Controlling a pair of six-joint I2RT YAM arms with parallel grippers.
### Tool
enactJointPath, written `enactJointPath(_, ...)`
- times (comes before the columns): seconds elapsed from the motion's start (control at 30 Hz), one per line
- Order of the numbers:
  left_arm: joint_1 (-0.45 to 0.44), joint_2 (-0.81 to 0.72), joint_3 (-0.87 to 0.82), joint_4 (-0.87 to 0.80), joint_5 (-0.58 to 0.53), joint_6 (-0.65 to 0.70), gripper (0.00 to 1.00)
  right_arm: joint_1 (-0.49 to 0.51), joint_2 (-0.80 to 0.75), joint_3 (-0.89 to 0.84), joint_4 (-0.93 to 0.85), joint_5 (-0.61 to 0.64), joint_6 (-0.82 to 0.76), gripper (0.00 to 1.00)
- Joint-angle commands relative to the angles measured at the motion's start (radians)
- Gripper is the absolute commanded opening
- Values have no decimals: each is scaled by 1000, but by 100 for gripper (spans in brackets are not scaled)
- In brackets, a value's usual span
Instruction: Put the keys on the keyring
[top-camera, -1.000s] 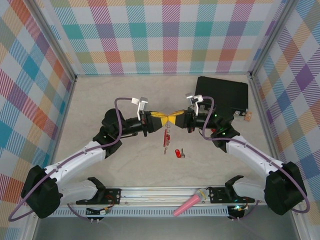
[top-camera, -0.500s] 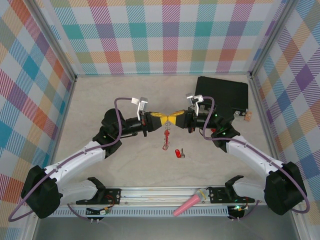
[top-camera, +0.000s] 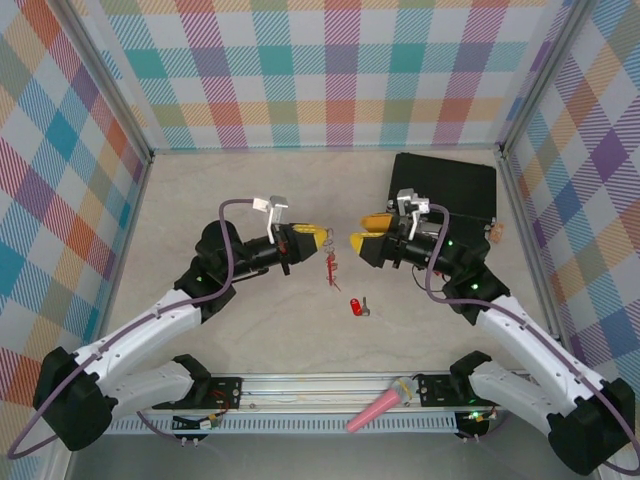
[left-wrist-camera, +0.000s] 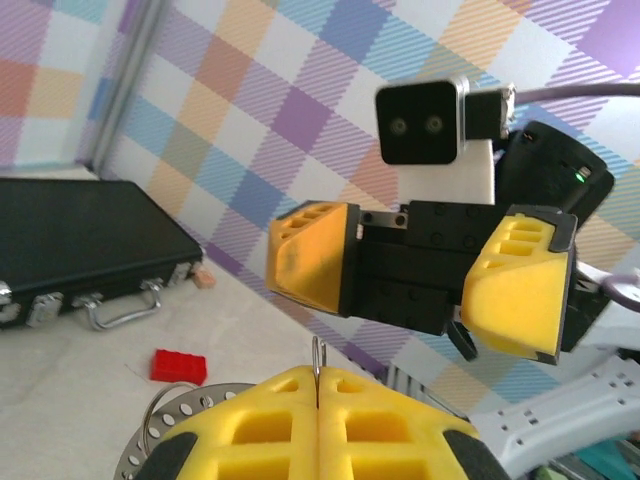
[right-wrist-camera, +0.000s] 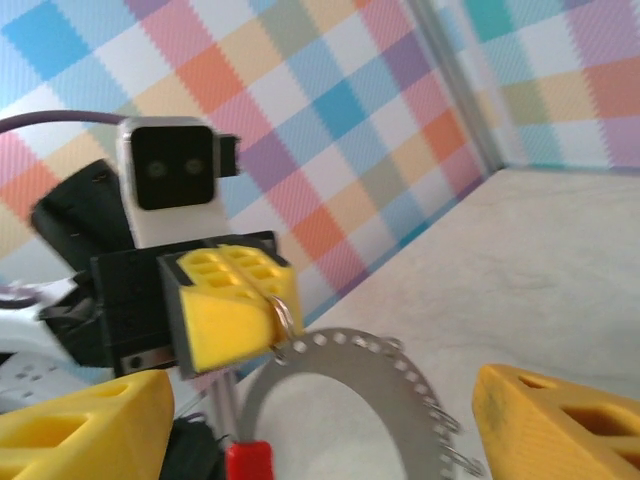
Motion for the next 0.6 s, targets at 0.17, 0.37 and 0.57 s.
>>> enactJointPath(0.17,-11,-81,-14,-99,-254,88,0,4,5,-30,-168,181,-102,88)
enactJointPath(0.37,-36,-133,-22,-191,-458,171,0,4,50,-3,-215,206,-97,99)
enactJointPath(0.57,-56,-157,-30,-252,-620,235,0,4,86,7,-229,211,-81,99)
